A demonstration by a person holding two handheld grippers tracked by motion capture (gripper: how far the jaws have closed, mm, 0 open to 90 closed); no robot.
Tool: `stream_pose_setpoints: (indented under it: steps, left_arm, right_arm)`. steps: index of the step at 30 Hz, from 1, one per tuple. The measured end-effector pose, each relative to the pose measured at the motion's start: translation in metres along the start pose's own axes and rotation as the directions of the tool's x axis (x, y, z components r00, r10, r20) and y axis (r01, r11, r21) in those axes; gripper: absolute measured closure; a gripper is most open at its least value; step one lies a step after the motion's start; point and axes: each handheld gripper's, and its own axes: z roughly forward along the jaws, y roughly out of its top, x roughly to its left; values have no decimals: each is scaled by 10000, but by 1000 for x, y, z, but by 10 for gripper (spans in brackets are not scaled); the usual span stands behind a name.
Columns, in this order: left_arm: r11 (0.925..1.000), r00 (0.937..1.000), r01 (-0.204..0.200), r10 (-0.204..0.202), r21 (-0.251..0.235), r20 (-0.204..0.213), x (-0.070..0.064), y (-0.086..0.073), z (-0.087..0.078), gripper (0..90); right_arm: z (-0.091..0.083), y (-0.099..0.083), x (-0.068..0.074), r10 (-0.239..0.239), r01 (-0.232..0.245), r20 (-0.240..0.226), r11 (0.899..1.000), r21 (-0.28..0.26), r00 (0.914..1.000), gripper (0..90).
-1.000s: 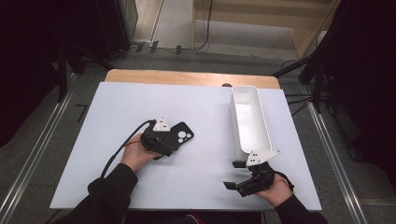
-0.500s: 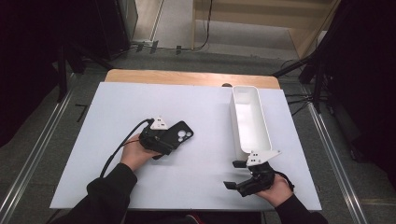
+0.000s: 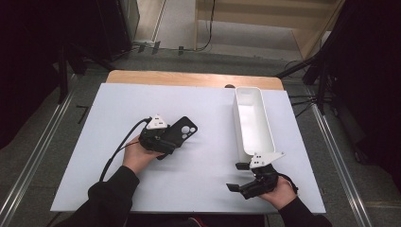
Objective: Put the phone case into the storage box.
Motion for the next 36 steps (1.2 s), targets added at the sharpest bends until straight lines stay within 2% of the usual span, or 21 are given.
stream_pose_setpoints:
  steps: [5,9,16,19,24,27,29,33,36]
  left_arm:
    - [9977,9996,276,-282,-625,-81,-5,4,-8,144]
    - [9898,9979,559,-599,-1310,-265,-7,6,-17,144]
    - [9736,9945,524,-710,-2223,-767,-17,9,-28,144]
    - [9675,9927,686,-904,-2433,-795,-20,9,-30,144]
    - [9647,9887,820,-1103,-2502,-1013,-24,8,-29,143]
    - [9562,9833,1258,-1555,-2643,-944,-26,7,-30,143]
    - [9525,9795,1321,-1678,-2743,-1110,-28,7,-31,143]
    - [9402,9726,1411,-1900,-3100,-1337,-34,6,-31,143]
    - [9380,9696,1347,-1913,-3195,-1527,-39,5,-32,143]
  right_arm:
    - [0,0,0,9,-9,-2,9999,-105,10000,132]
    - [-1,1,0,-29,29,37,9998,-171,10000,132]
    - [-1,1,0,-32,34,67,9997,-259,10000,132]
    - [-1,1,1,-74,76,72,9996,-264,9999,132]
    - [-1,1,1,-56,58,69,9996,-292,10000,132]
    - [-1,1,1,-48,51,97,9994,-337,9999,132]
    - [-1,1,2,-37,41,128,9994,-345,9999,132]
    - [-2,2,2,24,-16,196,9991,-431,9998,132]
    - [-3,2,2,17,-4,254,9986,-520,9997,132]
